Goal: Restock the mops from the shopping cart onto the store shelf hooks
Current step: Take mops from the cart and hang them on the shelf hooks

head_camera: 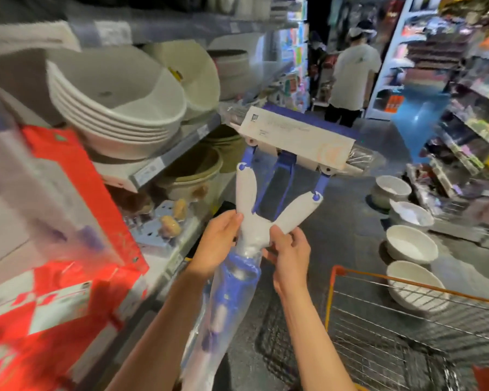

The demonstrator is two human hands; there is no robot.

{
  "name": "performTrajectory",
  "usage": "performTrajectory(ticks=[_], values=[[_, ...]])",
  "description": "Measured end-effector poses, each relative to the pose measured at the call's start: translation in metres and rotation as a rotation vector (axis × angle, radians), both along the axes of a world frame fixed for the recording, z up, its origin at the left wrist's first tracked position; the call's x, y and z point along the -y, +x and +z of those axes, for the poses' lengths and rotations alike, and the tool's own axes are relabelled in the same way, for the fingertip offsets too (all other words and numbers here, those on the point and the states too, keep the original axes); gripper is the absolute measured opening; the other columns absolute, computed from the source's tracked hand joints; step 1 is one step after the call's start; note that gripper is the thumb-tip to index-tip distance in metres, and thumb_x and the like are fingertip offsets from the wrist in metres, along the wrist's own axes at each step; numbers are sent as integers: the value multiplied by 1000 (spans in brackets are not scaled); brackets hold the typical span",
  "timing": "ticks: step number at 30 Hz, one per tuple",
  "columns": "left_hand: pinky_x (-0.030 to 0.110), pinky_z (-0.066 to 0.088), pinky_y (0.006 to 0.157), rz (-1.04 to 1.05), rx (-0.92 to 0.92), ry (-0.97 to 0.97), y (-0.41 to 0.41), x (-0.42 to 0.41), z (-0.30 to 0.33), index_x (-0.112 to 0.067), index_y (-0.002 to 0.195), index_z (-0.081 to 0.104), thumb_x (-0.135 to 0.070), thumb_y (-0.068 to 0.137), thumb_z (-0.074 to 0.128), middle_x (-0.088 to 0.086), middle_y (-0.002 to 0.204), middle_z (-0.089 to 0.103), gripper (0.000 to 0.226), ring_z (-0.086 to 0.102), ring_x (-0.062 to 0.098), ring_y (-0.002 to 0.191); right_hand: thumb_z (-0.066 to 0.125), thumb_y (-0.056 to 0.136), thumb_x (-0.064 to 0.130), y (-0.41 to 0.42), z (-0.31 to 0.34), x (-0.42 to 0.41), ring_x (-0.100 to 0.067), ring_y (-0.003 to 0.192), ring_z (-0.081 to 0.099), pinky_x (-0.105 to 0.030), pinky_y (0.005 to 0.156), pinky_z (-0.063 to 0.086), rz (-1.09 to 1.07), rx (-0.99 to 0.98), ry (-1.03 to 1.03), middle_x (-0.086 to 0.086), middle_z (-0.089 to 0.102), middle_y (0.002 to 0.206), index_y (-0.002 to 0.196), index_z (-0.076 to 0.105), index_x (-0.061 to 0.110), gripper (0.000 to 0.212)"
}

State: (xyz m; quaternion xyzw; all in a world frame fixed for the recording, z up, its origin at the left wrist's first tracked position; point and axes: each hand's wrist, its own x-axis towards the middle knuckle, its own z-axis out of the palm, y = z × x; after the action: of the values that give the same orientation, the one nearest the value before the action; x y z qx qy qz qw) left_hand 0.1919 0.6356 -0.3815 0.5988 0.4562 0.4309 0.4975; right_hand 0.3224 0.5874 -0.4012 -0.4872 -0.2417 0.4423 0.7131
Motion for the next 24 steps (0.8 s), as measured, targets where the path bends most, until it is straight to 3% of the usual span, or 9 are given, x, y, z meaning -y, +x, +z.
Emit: performTrajectory(ticks=[3, 5, 9, 12, 16, 18, 19, 21, 24], values=[[42, 52, 72, 102, 42, -30, -33, 15, 5, -18, 96, 69, -22, 104, 52, 16, 92, 73, 20, 67, 22, 83, 62, 95, 6, -34, 3, 11, -16, 68, 54, -32, 60, 48, 61, 40, 4, 4, 54, 63, 95, 62, 8, 2], [48, 51, 72, 165, 80, -40, -56, 25, 6, -15, 95, 70, -24, 102, 56, 22, 94, 72, 18, 66, 30, 83, 63, 95, 5, -54, 8, 20, -20, 70, 55, -35, 61, 47, 105, 56, 11, -4, 56, 69, 95, 63, 4, 1], [47, 53, 74, 241, 175, -39, -91, 50, 10, -12, 97, 69, -22, 101, 58, 9, 90, 75, 15, 69, 26, 83, 64, 93, 5, -84, 17, 32, -26, 75, 60, -42, 68, 49, 197, 106, 34, -17, 62, 79, 98, 66, 2, 6], [48, 55, 76, 297, 239, -25, -111, 66, 15, -14, 110, 67, -18, 103, 54, 9, 95, 77, 15, 72, 24, 82, 63, 93, 3, -99, 23, 39, -15, 69, 66, -30, 61, 54, 283, 147, 57, -9, 73, 79, 99, 69, 5, 8], [55, 56, 81, 386, 331, -14, -132, 83, 24, -21, 107, 67, -18, 102, 57, 13, 94, 77, 11, 71, 29, 85, 62, 94, 1, -116, 36, 42, -6, 59, 60, -22, 57, 51, 363, 223, 92, 6, 66, 63, 84, 66, 9, 13], [51, 55, 77, 432, 352, -3, -141, 89, 29, -20, 107, 66, -17, 101, 58, 16, 95, 76, 9, 69, 29, 85, 64, 93, 5, -125, 43, 41, -15, 70, 65, -31, 68, 56, 392, 258, 112, -12, 70, 75, 91, 69, 5, 5], [46, 56, 72, 453, 358, 8, -145, 90, 30, -19, 106, 65, -16, 101, 59, 16, 94, 76, 8, 69, 29, 85, 66, 92, 10, -129, 46, 40, -26, 73, 65, -38, 72, 56, 405, 279, 132, -25, 67, 83, 95, 69, 3, 8], [44, 59, 70, 498, 370, 29, -153, 92, 35, -16, 107, 64, -15, 100, 59, 11, 89, 77, 8, 71, 29, 84, 68, 90, 16, -137, 51, 34, -48, 83, 62, -49, 79, 56, 431, 325, 162, -36, 62, 97, 103, 67, 6, 16], [51, 60, 76, 552, 388, 56, -163, 93, 44, -11, 114, 64, -14, 100, 60, 3, 86, 78, 15, 73, 24, 82, 67, 92, 11, -148, 62, 22, -26, 97, 72, -48, 84, 60, 439, 348, 197, -10, 74, 106, 120, 63, 31, 34]])
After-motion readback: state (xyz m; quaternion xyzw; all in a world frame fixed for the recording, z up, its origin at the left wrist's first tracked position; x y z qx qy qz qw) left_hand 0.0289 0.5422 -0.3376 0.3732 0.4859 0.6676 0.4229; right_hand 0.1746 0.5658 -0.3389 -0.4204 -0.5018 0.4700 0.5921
